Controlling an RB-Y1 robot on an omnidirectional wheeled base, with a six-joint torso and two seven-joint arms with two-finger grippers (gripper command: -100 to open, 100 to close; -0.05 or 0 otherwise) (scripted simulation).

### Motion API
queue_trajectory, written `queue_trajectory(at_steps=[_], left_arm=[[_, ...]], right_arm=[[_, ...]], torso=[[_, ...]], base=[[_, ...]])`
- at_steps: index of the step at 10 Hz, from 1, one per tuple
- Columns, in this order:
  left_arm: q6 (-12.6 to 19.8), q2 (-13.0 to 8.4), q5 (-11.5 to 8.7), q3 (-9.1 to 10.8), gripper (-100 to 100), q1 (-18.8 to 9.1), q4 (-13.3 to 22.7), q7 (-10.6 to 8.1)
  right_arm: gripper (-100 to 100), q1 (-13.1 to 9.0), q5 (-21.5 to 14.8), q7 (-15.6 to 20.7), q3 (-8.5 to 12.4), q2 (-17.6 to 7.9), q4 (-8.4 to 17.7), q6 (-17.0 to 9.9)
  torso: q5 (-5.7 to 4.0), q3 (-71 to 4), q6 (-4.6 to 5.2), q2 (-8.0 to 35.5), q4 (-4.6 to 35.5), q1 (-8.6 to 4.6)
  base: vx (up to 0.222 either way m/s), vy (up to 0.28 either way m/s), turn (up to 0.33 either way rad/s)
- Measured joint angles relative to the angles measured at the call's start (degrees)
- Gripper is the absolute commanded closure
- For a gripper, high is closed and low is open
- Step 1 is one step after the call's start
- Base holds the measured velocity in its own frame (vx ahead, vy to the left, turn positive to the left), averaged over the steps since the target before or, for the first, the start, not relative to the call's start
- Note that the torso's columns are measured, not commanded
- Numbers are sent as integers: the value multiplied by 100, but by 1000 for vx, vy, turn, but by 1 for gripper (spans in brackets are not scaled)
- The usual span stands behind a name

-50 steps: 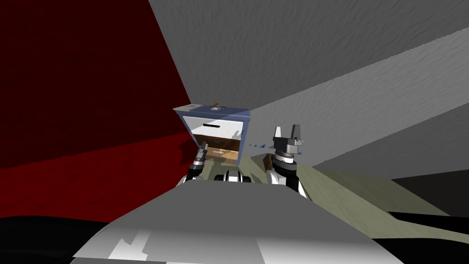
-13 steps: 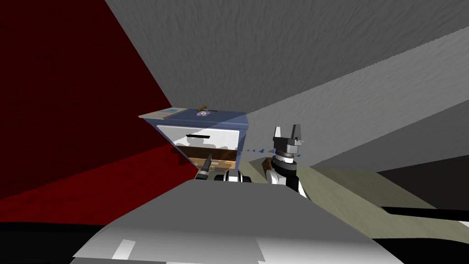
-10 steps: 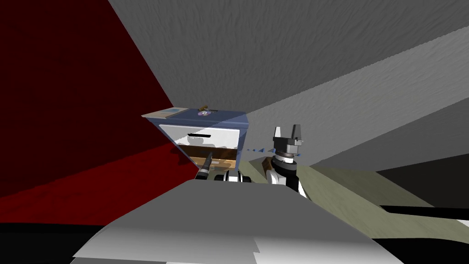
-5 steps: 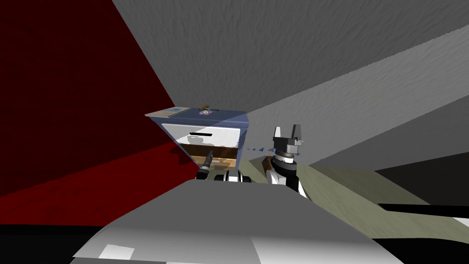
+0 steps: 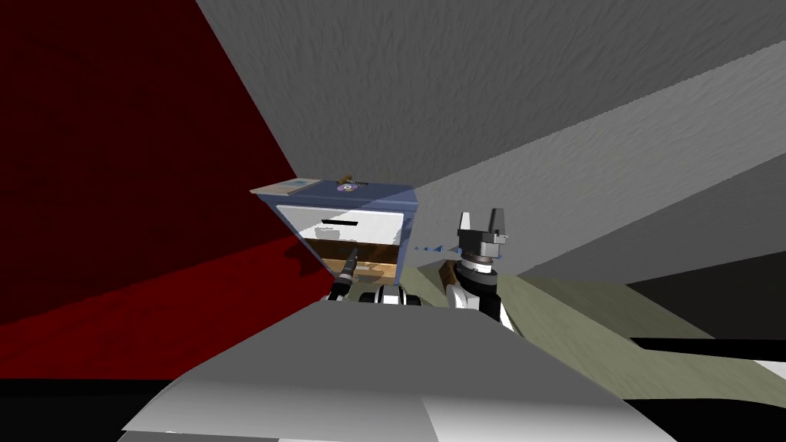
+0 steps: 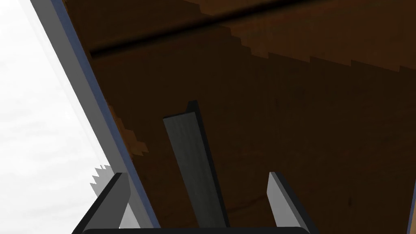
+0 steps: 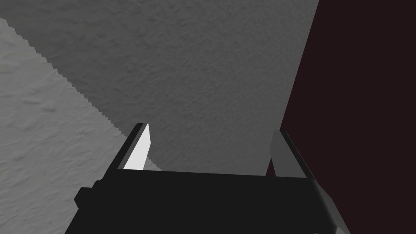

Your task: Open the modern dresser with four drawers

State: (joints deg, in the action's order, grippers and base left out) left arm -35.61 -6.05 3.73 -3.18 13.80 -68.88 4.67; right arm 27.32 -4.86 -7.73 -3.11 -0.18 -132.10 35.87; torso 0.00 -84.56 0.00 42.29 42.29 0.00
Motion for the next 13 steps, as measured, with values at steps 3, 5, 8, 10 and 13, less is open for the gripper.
queue_trajectory(at_steps=[3, 5, 8, 10, 13], left_arm=[[206, 6, -13, 7, -100, -28, -141, -49], [227, 5, -13, 8, 100, -32, -150, -51], [273, -23, -6, -41, 100, 58, -297, -88], [316, -54, -1, -61, 100, 140, -384, -106], [312, -76, 6, -106, -100, 250, -455, -132]], right_arm=[[0, 1, 0, 0, 0, 0, 0, 0], [0, 1, 0, 0, 0, 0, 0, 0], [0, -2, 0, 0, 0, 1, 1, -1], [0, -2, 0, 0, 0, 1, 1, -1], [0, -2, 0, 0, 0, 0, 0, 0]], torso=[[-1, -15, 1, -27, -6, -4], [0, 3, 0, 6, 1, 0], [-9, 26, -8, 44, 17, -8], [-14, 11, 3, 25, 21, -20], [-9, 9, -2, 19, 12, -4]], base=[[30, 2, -9], [-40, 11, 12], [-182, -8, 20], [-160, -10, 18], [-140, 10, 9]])
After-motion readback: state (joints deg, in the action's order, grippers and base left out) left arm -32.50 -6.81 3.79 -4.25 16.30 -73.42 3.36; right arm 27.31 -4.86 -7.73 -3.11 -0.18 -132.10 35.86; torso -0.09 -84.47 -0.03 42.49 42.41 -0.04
